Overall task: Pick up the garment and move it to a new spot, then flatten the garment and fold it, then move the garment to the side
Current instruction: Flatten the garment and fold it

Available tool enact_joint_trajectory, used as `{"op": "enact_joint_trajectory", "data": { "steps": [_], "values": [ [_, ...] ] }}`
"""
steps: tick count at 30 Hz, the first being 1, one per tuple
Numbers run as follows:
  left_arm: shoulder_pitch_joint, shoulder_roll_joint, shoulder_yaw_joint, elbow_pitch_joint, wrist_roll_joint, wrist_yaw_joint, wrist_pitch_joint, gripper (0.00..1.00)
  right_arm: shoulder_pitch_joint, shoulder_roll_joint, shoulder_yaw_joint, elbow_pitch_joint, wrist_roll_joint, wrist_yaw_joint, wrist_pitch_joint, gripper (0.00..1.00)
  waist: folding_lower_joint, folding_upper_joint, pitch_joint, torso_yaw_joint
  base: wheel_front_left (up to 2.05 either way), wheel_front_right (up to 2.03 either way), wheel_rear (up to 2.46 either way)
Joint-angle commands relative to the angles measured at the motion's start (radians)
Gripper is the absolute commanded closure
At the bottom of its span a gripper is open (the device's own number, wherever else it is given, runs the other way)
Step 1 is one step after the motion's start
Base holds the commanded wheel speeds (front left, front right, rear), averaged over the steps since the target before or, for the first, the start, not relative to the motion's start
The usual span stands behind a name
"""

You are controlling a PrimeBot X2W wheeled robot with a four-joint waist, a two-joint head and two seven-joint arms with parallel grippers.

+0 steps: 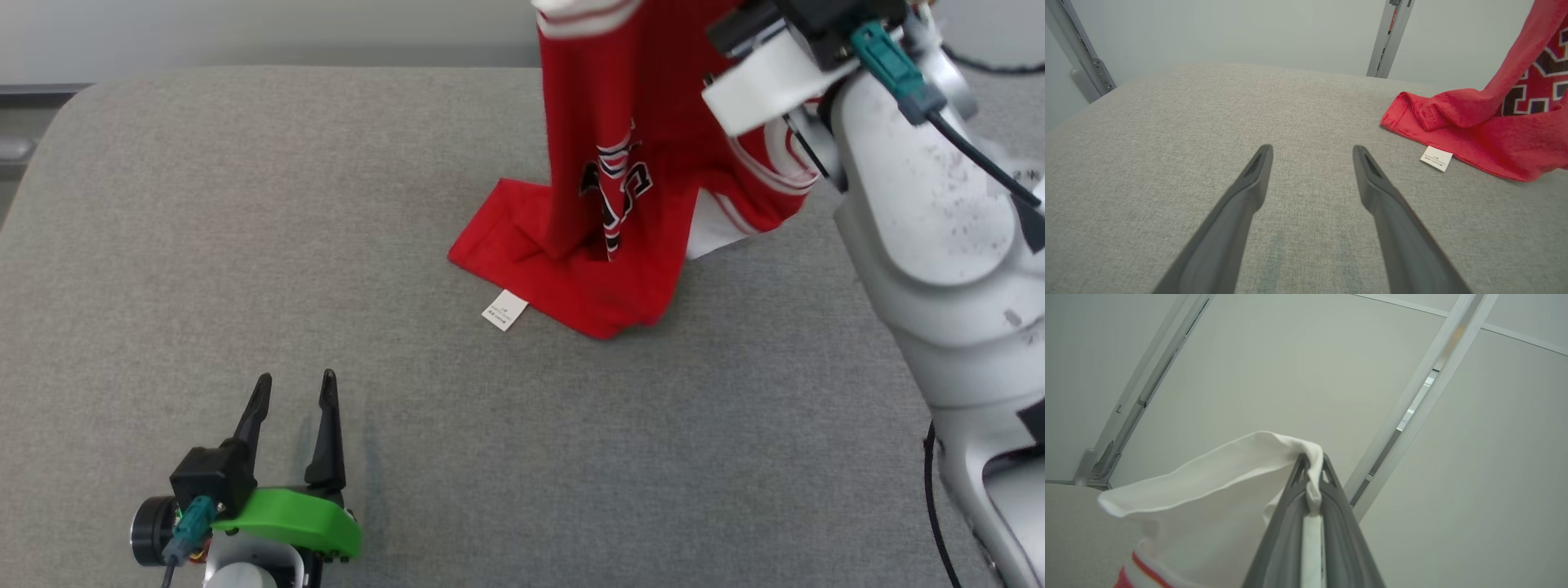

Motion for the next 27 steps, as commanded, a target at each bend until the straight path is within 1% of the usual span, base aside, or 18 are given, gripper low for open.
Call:
{"op": "enact_joint_trajectory", "data": {
  "steps": [1,5,7,10,13,16,17,20,23,24,27],
  "values": [
    [0.009,0.002,-0.007,0.0,-0.004,0.005,0.0,0.0,-0.065,-0.002,0.03,0.024,-0.005,-0.002,-0.002,1.0,0.0,0.0,-0.017,0.047,0.0,0.0,0.0],
    [0.005,0.002,-0.032,0.006,-0.019,0.009,0.0,0.0,-0.268,0.002,0.102,0.091,0.005,-0.002,-0.002,1.0,0.0,0.0,-0.007,0.097,0.0,0.0,0.0],
    [0.003,0.002,-0.044,0.01,-0.024,0.013,0.0,0.0,-0.334,0.008,0.126,0.103,-0.001,-0.002,-0.002,1.0,0.0,0.0,0.0,0.116,0.0,0.0,0.0],
    [0.005,0.002,-0.051,0.015,-0.033,0.018,0.0,0.0,-0.401,-0.006,0.15,0.107,-0.009,-0.002,-0.002,1.0,0.0,0.0,0.007,0.132,0.0,0.0,0.0],
    [0.011,0.002,-0.05,0.017,-0.036,0.022,0.0,0.0,-0.405,-0.026,0.121,0.117,0.003,-0.002,-0.002,1.0,0.0,0.0,0.009,0.13,0.0,0.0,0.0],
    [0.016,0.002,-0.042,0.016,-0.039,0.027,0.0,0.0,-0.335,-0.055,0.113,0.127,0.013,-0.002,-0.001,1.0,0.0,0.0,0.009,0.115,0.0,0.0,0.0],
    [0.016,0.002,-0.041,0.017,-0.036,0.028,0.0,0.0,-0.305,-0.074,0.109,0.128,0.029,-0.002,-0.001,1.0,0.0,0.0,0.009,0.106,0.0,0.0,0.0],
    [0.016,0.002,-0.029,0.016,-0.028,0.03,0.0,0.0,-0.173,-0.116,0.081,0.105,0.062,-0.002,-0.001,1.0,0.0,0.0,0.008,0.079,0.0,0.0,0.0],
    [0.017,0.002,-0.015,0.019,-0.016,0.029,0.0,0.0,0.032,-0.167,0.03,0.067,0.097,-0.002,-0.001,1.0,0.0,0.0,0.004,0.051,0.0,0.0,0.0],
    [0.018,0.002,-0.009,0.017,-0.01,0.028,0.0,0.0,0.11,-0.185,-0.007,0.051,0.106,-0.002,-0.001,1.0,0.0,0.0,0.002,0.041,0.0,0.0,0.0],
    [0.022,0.002,0.004,0.013,0.007,0.022,0.0,0.0,0.334,-0.201,-0.102,0.024,0.12,-0.002,-0.001,1.0,0.0,0.0,-0.002,0.013,0.0,0.0,0.0]
  ]
}}
